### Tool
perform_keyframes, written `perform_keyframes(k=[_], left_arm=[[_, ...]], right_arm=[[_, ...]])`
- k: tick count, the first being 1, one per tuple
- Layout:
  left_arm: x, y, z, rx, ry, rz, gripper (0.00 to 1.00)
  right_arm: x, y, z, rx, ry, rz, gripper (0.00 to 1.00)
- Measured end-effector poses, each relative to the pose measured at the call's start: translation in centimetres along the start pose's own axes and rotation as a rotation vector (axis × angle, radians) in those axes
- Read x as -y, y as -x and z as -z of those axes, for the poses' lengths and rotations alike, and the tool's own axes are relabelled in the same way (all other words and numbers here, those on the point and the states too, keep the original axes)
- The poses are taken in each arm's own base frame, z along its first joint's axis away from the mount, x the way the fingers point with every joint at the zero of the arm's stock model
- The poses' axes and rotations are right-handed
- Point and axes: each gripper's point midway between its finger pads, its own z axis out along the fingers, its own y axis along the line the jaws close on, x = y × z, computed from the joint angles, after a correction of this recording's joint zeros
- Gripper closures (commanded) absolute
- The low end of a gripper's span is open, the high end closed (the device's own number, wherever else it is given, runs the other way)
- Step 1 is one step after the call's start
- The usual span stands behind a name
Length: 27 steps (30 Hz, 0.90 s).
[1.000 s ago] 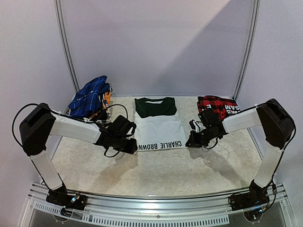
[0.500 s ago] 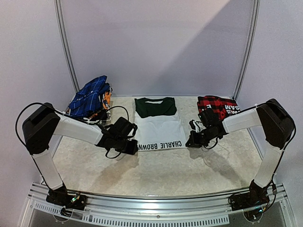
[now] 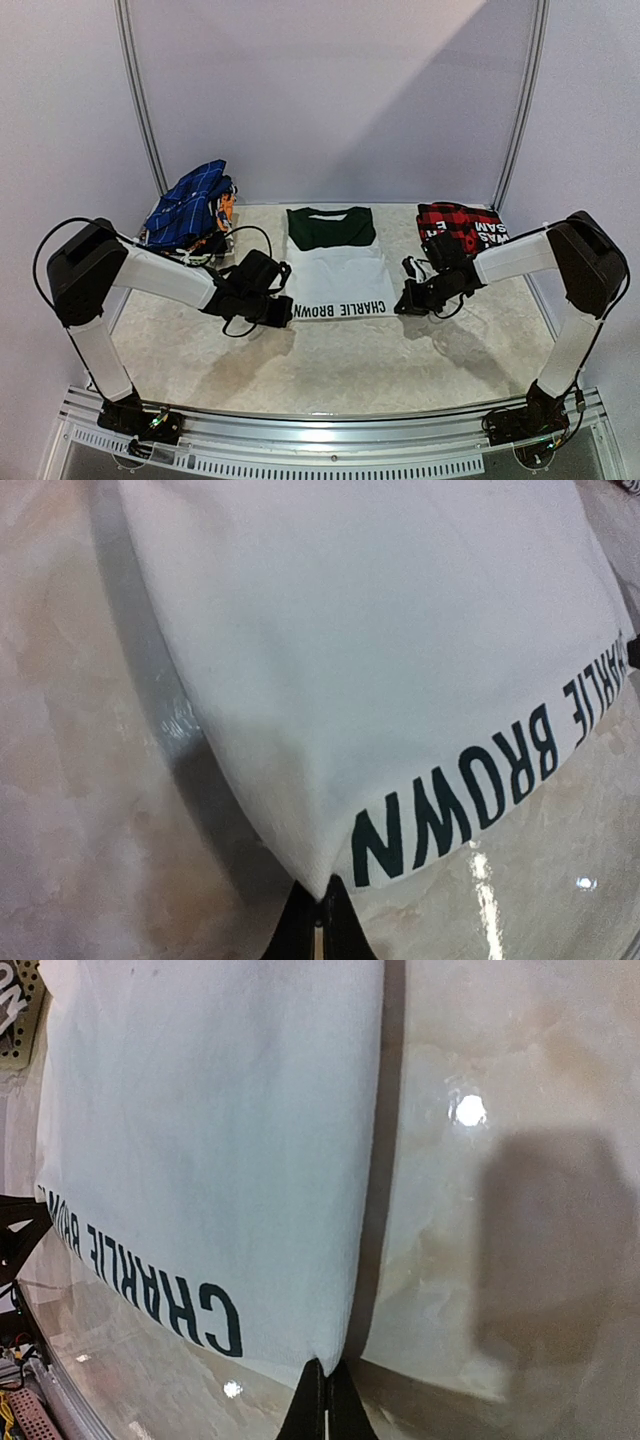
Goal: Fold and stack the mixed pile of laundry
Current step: Pick up the 2/3-rectangle-folded T-shirt from the center of the board.
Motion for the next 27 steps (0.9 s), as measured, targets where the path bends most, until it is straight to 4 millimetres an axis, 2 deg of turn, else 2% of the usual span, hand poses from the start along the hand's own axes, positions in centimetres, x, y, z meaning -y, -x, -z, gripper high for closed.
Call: perform_keyframes(k=[6,12,19,27], left_arm=[[1.2,-1.0,1.0,-0.012,-0.025,-0.018,1.00],[3.3,-1.6,3.2,-0.002,-0.065,-0.043,1.00],[5.5,-2.5,5.3,0.012,-0.102,-0.061,1.00],[8.8,-3.7,9.2,0.045,-0.148,-0.110,1.00]], right_arm=[[-0.1,-1.4,1.0,-0.009,0.001,-0.007,1.00],[-0.7,-3.2,2.5,-0.010,-0.006,0.001,1.00],[-3.2,-4.3,5.2,0.023,0.007,0.044,1.00],[-5.4,-5.6,9.4,0.077,0.010,0.084,1.00]])
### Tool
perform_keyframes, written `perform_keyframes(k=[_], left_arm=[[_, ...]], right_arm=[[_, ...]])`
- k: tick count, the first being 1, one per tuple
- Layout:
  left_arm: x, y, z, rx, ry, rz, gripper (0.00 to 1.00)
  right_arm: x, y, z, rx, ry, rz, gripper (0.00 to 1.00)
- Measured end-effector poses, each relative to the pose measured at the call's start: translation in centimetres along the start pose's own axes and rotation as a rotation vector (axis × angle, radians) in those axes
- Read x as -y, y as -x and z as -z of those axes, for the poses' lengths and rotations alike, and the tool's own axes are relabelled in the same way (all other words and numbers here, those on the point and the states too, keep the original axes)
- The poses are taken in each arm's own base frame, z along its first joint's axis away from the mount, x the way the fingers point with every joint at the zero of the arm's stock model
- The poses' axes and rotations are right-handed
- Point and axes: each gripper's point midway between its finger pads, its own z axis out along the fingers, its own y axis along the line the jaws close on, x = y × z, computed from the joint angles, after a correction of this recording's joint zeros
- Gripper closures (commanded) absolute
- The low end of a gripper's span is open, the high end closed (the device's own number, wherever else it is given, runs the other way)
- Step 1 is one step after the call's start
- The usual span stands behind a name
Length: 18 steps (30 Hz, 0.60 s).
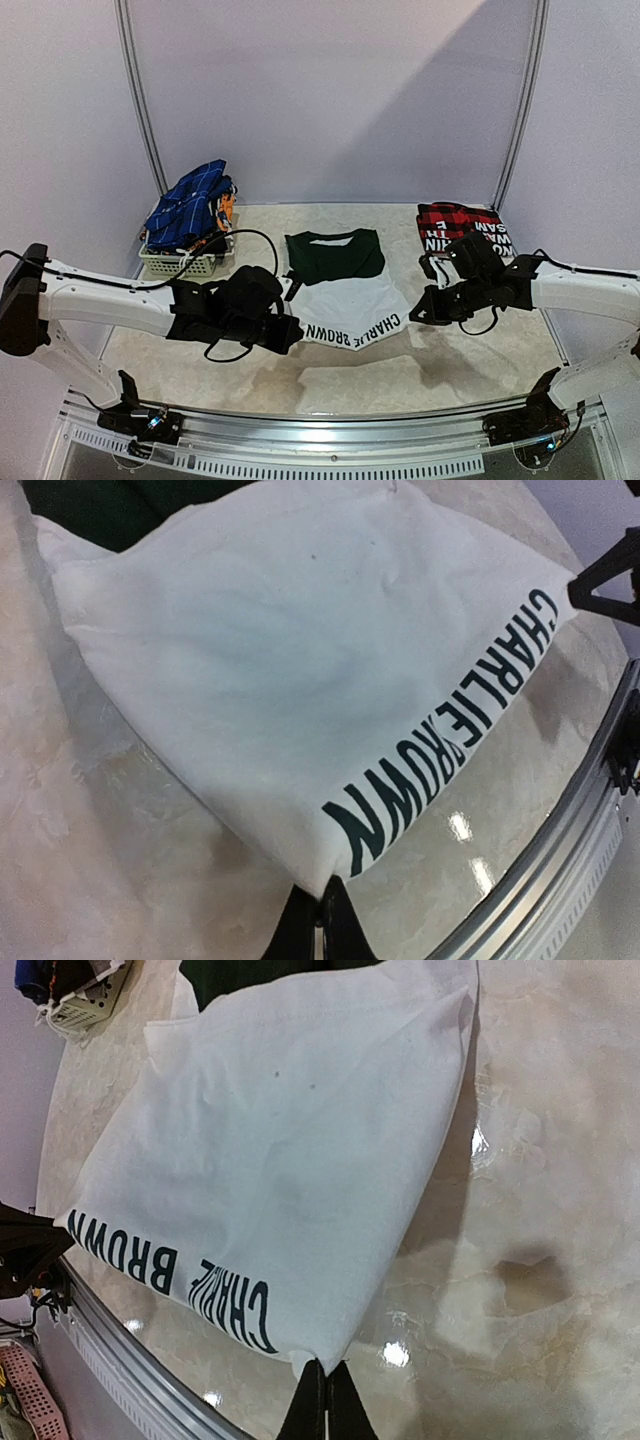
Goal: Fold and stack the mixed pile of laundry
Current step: Pick up the 2/3-rectangle-folded T-shirt from the center of the board.
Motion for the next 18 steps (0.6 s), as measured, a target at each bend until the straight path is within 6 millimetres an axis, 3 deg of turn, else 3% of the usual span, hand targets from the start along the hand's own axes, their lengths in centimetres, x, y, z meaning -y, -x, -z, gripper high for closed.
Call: perform_keyframes(k=[11,18], left_arm=[[3.4,-0.8,3.6,0.020,-0.002,-0.059,1.00],[4.0,1.0,5.1,0.066,0.030,-0.077,1.00]], right_arm=[[-1.6,-0.9,5.7,0.084,0.022,0.003,1.00],[-1.3,-0.3,7.8,0.115,-0.030,-0.006,1.00]])
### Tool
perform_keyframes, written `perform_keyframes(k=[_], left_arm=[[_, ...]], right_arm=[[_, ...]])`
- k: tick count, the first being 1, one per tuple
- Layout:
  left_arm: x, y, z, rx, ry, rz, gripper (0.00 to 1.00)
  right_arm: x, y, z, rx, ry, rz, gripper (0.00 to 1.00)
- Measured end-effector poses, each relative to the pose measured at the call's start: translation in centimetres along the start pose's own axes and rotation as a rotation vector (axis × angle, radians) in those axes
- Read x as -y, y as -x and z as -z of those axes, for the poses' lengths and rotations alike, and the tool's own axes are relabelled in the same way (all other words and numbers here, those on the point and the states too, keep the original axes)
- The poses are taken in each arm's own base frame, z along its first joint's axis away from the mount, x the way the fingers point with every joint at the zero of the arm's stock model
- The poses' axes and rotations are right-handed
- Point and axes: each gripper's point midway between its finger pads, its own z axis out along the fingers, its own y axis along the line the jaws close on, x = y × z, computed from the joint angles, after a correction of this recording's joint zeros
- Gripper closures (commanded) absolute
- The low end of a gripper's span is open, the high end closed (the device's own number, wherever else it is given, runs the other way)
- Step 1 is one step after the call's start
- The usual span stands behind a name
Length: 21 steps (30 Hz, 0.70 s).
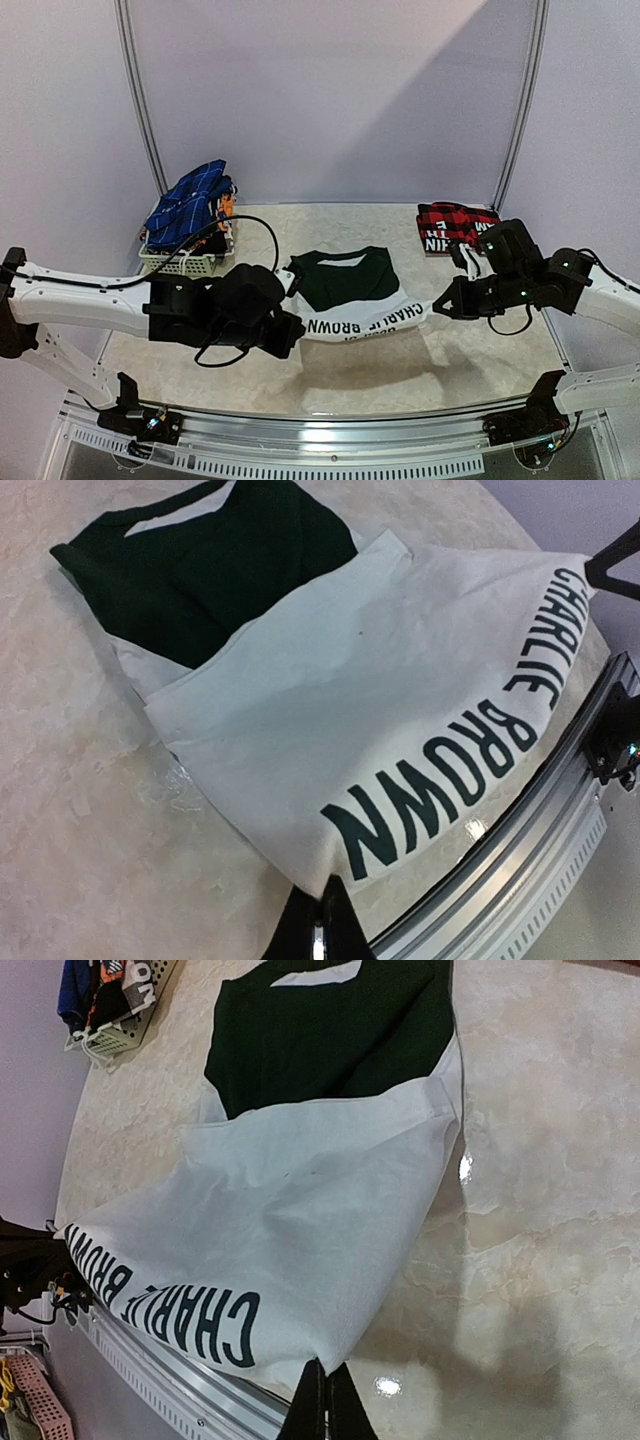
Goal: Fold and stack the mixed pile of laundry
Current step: Pick up the 2/3-rectangle-folded T-shirt from the center of the board, then fold the 2/3-rectangle-folded T-shirt at the center of the board.
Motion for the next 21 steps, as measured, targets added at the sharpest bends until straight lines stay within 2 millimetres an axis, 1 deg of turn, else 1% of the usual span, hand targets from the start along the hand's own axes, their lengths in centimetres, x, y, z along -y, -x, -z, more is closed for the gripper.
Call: perform_keyframes(k=[6,12,17,21], left_arm=[[0.1,2.3,0.4,0.027,0.035,-0.013,1.00],[-1.5,4.2,0.1,0.033,0.088,-0.017,1.00],[-2.4,6.8,0.1,0.054,0.106,-0.013,1.00],[-3.6,8.7,-0.4,0.062,0.119,0.002,1.00]], right_arm=[[0.0,2.6,1.1,0.053,-0.088,0.014,1.00],[0.1,5.2,1.3,0.082,-0.193,0.044,1.00],[-0.4,8.3,1.3,0.119,-0.267,0.070,1.00],[0.0,10.9,0.7,0.135,-0.316,0.068,1.00]])
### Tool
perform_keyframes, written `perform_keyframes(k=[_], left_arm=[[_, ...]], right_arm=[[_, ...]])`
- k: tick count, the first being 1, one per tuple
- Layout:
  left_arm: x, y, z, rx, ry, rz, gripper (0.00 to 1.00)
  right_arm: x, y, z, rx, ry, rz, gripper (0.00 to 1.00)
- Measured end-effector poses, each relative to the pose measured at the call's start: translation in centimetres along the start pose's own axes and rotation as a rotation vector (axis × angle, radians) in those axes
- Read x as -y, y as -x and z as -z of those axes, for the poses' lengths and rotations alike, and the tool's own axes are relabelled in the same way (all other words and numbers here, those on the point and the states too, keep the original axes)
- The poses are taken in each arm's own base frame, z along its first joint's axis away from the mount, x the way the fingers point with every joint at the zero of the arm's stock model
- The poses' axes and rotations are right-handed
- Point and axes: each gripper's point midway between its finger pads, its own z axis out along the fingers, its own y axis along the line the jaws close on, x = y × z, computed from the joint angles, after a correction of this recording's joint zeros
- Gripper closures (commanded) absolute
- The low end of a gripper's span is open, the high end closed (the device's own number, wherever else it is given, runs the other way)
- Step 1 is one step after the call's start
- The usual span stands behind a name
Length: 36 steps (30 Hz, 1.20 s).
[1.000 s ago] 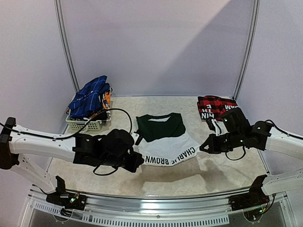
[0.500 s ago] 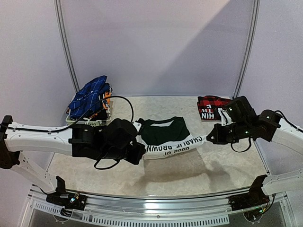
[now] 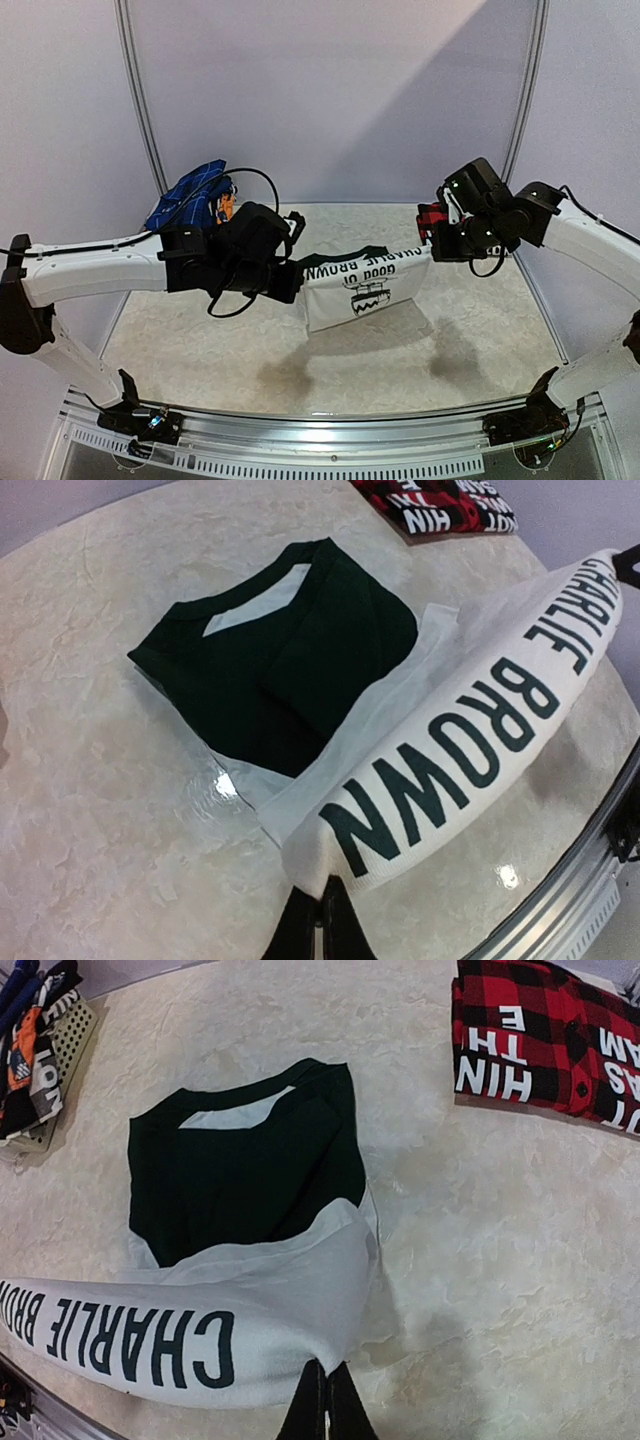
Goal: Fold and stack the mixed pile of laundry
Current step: Fold the 2/3-rectangle-folded T-shirt at the center of the board.
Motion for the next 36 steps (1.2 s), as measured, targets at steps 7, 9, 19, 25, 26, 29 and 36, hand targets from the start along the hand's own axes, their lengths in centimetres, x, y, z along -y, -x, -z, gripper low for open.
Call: perform_keyframes(k=[7,9,19,25,26,29,36], left_arm=[[-2.5,2.1,-2.3,-0.018,0.023,0.027,1.00],[-3.0,2.9,-3.0,-0.023,0.023,0.033,1.00],[-6.3,4.8,-6.9,-0.064,0.035,0.072,1.00],[-7.9,4.6,-9.4,-0.105,0.039,0.092,1.00],[-8.2,4.6,-9.9,-0.113,0.040,0.096,1.00],[-9.0,4.2,-11.4,-0.136,0.043,0.108,1.00],[-10.7,3.4,-14.1,-0.180,0.051,0.136,1.00]], right_arm=[[0.8,3.4,-2.9,-0.011,-0.052,-0.006,1.00],[0.9,4.5,-3.7,-0.012,-0.059,-0.004,1.00],[1.0,7.8,-8.1,-0.045,-0.060,0.003,1.00],[1.7,7.9,-11.9,-0.101,-0.066,-0.002,1.00],[1.8,7.8,-12.5,-0.111,-0.067,-0.003,1.00],[2.1,7.7,-14.2,-0.135,-0.067,-0.008,1.00],[2.0,8.2,-16.9,-0.157,-0.053,-0.011,1.00]])
